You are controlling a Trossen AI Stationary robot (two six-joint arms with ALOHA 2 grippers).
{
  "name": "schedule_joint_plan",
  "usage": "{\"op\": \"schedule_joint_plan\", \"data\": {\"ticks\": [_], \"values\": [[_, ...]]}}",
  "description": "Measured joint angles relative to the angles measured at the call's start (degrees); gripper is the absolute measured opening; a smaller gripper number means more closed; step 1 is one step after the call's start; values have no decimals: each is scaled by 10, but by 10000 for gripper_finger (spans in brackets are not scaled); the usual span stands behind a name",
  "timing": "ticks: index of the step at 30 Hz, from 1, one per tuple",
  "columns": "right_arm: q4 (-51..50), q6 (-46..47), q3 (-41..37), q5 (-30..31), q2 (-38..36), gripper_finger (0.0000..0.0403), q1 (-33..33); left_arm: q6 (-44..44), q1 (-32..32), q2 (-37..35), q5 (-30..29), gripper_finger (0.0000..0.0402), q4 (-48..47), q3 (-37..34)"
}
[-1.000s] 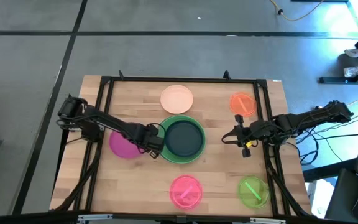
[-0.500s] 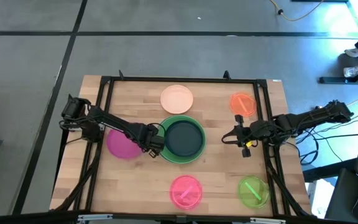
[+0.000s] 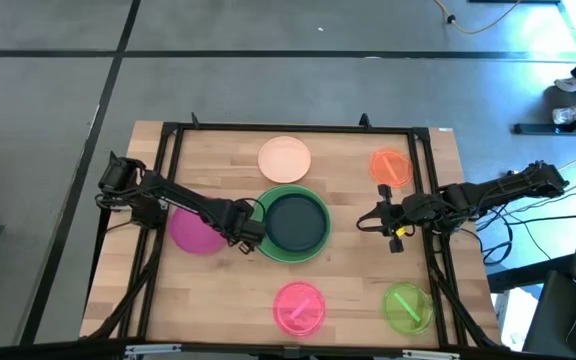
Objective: Stack plastic plates
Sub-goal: Stack the pink plate on top of the black plate
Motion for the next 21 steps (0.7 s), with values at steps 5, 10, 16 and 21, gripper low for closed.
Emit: {"op": "schedule_joint_plan", "data": {"ticks": [5, 10, 16, 21], "values": [[1, 0, 0, 0, 0, 115, 0, -13, -8, 0, -1, 94, -12, -4], [1, 8, 0, 0, 0, 115, 0, -20, -8, 0, 2, 94, 1, -21], [1, 8, 0, 1, 0, 115, 0, -20, -7, 0, 8, 94, 10, -34], [3, 8, 0, 1, 0, 115, 0, 3, -1, 0, 6, 94, 46, -45]]}}
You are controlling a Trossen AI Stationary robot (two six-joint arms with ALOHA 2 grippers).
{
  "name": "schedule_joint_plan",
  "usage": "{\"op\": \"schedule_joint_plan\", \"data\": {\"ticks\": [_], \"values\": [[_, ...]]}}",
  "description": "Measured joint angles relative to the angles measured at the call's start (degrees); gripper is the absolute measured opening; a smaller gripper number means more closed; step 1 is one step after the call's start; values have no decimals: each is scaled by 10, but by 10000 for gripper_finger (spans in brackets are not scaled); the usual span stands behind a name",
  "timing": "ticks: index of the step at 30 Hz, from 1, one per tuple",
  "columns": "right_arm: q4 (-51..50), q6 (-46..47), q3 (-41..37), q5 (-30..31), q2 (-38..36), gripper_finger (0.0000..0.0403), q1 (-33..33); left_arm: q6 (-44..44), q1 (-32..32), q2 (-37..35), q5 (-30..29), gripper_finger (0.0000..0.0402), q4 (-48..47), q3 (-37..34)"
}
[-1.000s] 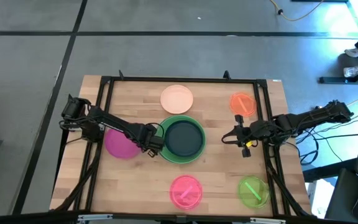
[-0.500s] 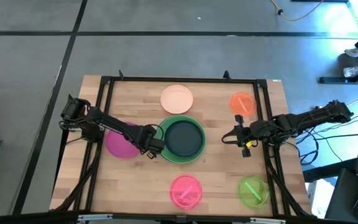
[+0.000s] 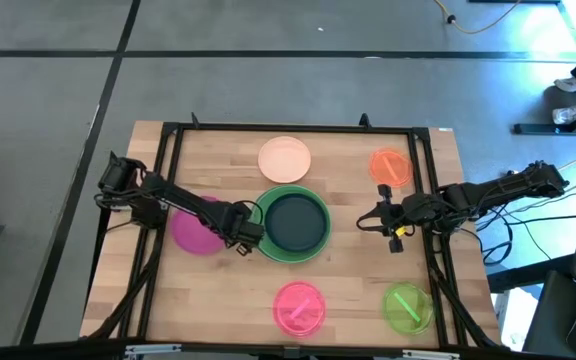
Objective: Stack plastic plates
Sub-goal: Stack the pink plate on top of the black plate
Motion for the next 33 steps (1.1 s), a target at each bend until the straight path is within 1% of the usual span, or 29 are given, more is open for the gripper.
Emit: {"op": "schedule_joint_plan", "data": {"ticks": [5, 9, 12, 18, 21, 25, 27, 31, 33], "values": [[0, 0, 0, 0, 0, 115, 0, 1, 11, 0, -1, 94, 9, -22], [1, 0, 0, 0, 0, 115, 0, 3, 11, 0, -8, 88, 8, -25], [1, 0, 0, 0, 0, 115, 0, 16, 11, 0, -13, 69, 8, -25], [1, -2, 0, 1, 0, 115, 0, 34, 11, 0, -17, 11, -7, -25], [1, -2, 0, 1, 0, 115, 0, 47, 11, 0, -16, 9, -41, -12], [1, -2, 0, 1, 0, 115, 0, 69, 10, 0, -33, 13, -124, 29], [1, -2, 0, 1, 0, 115, 0, 95, 8, 0, -54, 12, -152, 53], [2, -7, 0, 1, 0, 115, 0, 223, 1, 0, -90, 10, -149, 92], [3, -11, 0, 1, 0, 115, 0, 273, -4, 0, -104, 10, -147, 112]]}}
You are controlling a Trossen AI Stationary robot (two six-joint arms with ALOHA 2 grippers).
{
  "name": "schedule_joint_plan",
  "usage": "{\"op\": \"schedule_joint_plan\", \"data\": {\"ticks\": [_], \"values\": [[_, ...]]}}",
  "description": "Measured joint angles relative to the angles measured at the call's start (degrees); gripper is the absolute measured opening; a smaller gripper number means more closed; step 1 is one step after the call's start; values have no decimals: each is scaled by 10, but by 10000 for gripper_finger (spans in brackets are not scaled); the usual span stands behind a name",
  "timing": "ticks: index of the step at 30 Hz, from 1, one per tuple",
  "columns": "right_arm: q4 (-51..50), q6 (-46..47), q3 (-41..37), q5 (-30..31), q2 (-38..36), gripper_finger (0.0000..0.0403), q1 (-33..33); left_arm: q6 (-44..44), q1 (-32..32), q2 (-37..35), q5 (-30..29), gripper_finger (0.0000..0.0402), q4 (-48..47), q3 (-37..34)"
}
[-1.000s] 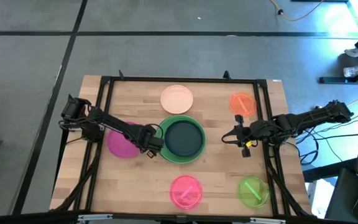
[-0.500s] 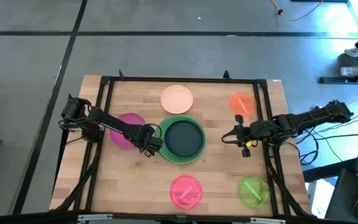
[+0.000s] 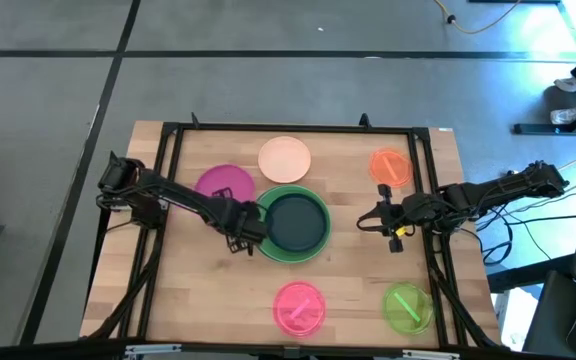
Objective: Stack plastic plates
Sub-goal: Stack the pink plate on top of the black plate
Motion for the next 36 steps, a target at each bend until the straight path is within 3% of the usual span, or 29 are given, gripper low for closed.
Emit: {"op": "schedule_joint_plan", "data": {"ticks": [9, 14, 21, 36], "values": [[2, -5, 0, 0, 0, 115, 0, 184, -28, 0, -37, 10, 88, 85], [3, -6, 0, 0, 0, 115, 0, 321, -32, 0, 13, 10, 226, 93], [3, -6, 0, 0, 0, 115, 0, 468, -32, 0, 89, 10, 424, 48], [12, -16, 0, 0, 0, 115, 0, 446, -15, 0, 94, 10, 450, -37]]}}
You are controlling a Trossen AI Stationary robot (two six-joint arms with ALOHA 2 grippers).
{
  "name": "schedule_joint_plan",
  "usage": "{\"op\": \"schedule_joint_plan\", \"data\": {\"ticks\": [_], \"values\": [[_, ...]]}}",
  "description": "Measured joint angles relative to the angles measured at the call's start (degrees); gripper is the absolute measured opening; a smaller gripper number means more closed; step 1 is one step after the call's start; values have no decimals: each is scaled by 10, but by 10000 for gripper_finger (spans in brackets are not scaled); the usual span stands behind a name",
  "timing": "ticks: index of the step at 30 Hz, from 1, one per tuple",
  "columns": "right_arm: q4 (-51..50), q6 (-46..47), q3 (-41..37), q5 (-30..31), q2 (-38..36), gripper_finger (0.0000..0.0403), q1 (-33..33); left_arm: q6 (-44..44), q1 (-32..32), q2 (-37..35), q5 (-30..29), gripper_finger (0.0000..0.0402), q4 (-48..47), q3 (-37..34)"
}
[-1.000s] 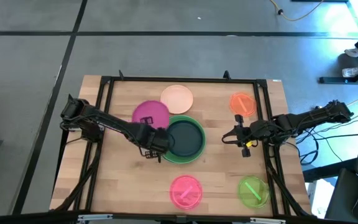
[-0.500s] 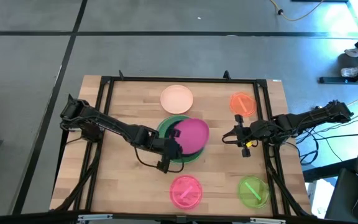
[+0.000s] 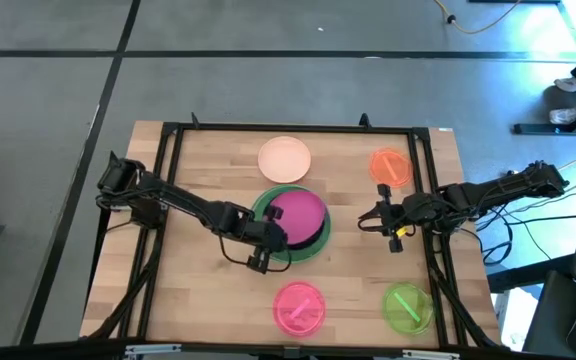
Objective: Stack plastic plates
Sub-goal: Stack the pink plate on top of the black plate, then stack the white plate on top of the pink plate
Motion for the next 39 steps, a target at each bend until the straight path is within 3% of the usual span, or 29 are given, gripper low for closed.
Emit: {"op": "schedule_joint_plan", "data": {"ticks": [8, 22, 27, 35, 39], "values": [[0, -3, 0, 0, 0, 115, 0, -46, 10, 0, 5, 13, 0, -7], [-1, -3, 0, 0, 0, 115, 0, -109, 10, 0, 4, 91, 0, -7], [-1, -3, 0, 0, 0, 115, 0, -123, 10, 0, 9, 99, -55, 36], [40, -17, -9, 0, 0, 115, 0, -105, 48, 0, -175, 100, -75, 102], [65, -22, -31, 0, 0, 115, 0, -122, 106, 0, -170, 100, -73, 109]]}}
